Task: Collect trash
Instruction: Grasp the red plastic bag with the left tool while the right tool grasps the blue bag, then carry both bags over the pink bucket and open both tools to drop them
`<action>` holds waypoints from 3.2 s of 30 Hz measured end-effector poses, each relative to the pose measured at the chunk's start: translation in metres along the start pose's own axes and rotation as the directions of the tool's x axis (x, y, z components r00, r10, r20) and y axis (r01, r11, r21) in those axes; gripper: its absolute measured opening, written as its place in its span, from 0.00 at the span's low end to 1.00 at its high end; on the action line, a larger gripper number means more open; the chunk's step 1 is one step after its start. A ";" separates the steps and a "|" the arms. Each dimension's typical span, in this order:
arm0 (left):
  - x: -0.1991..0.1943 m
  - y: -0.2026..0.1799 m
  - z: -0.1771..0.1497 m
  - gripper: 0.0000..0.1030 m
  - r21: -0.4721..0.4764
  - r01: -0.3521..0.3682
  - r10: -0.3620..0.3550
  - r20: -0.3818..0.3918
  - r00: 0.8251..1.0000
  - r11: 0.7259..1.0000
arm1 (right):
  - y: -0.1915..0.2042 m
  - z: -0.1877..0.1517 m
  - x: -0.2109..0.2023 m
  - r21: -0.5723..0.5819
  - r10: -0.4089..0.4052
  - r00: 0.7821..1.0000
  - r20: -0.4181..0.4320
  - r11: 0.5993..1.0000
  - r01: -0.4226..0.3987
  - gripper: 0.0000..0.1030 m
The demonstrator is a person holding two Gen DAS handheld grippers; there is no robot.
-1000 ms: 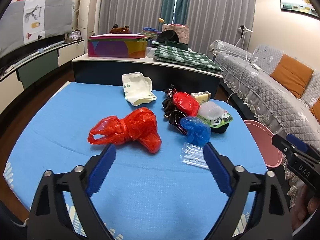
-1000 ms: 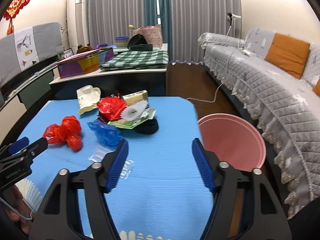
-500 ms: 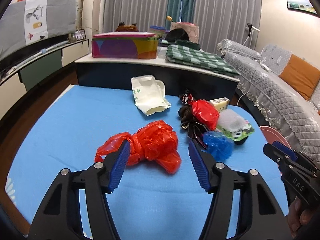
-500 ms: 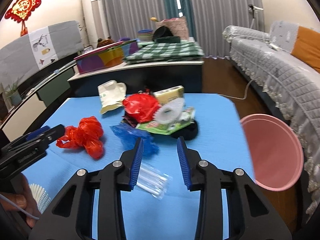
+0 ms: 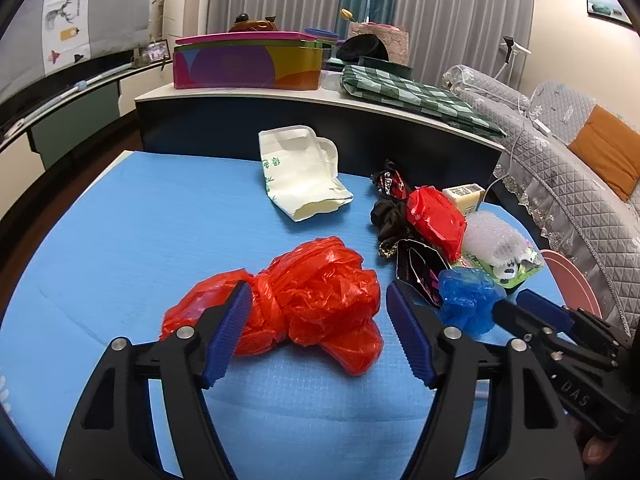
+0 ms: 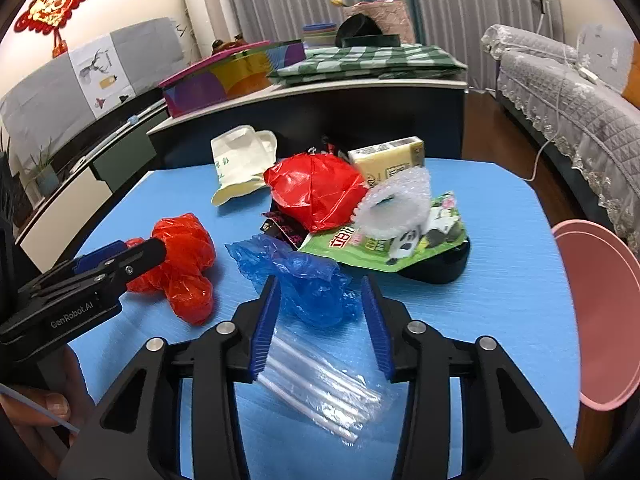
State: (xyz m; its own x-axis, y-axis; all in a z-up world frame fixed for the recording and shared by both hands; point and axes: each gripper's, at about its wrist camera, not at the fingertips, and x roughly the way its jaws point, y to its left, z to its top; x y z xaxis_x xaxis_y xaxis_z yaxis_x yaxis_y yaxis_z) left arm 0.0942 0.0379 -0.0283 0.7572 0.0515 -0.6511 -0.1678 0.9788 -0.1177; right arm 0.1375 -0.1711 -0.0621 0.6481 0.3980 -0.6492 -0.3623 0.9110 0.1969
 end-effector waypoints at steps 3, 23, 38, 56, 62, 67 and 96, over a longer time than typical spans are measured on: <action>0.007 -0.002 0.000 0.66 -0.001 0.002 -0.002 -0.016 1.000 1.000 | 0.001 -0.001 0.007 -0.003 0.008 1.000 -0.020 1.000 -0.008 0.42; 0.005 -0.001 -0.004 0.31 0.003 -0.020 0.020 -0.045 0.999 1.000 | 0.018 -0.002 -0.004 -0.098 0.017 1.000 0.003 0.995 -0.016 0.02; -0.035 -0.020 -0.001 0.30 0.036 0.051 -0.052 0.036 0.998 0.998 | 0.009 -0.002 -0.066 -0.087 -0.048 0.990 0.130 0.994 0.059 0.02; -0.086 -0.086 -0.010 0.30 0.180 0.175 -0.196 0.109 0.974 0.968 | -0.052 0.000 -0.161 0.063 -0.206 0.947 0.248 0.979 0.196 0.02; -0.094 -0.120 -0.002 0.30 0.233 0.239 -0.268 0.101 0.958 0.943 | -0.086 0.010 -0.196 0.118 -0.286 0.922 0.260 0.957 0.263 0.02; -0.097 -0.152 0.006 0.30 0.279 0.286 -0.326 0.107 0.939 0.917 | -0.117 0.022 -0.220 0.136 -0.334 0.902 0.274 0.942 0.307 0.02; -0.009 -0.310 0.010 0.30 0.366 0.479 -0.504 -0.030 0.863 0.798 | -0.250 0.049 -0.172 0.253 -0.435 0.879 0.195 0.888 0.383 0.02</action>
State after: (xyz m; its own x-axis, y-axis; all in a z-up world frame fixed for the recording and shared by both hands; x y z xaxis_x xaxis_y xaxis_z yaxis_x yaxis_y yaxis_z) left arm 0.1457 -0.2640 0.0211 0.7193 -0.4546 -0.5253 0.4596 0.8784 -0.1309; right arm 0.1490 -0.4618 0.0365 0.8579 -0.0252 -0.5131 0.0958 0.9891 0.1117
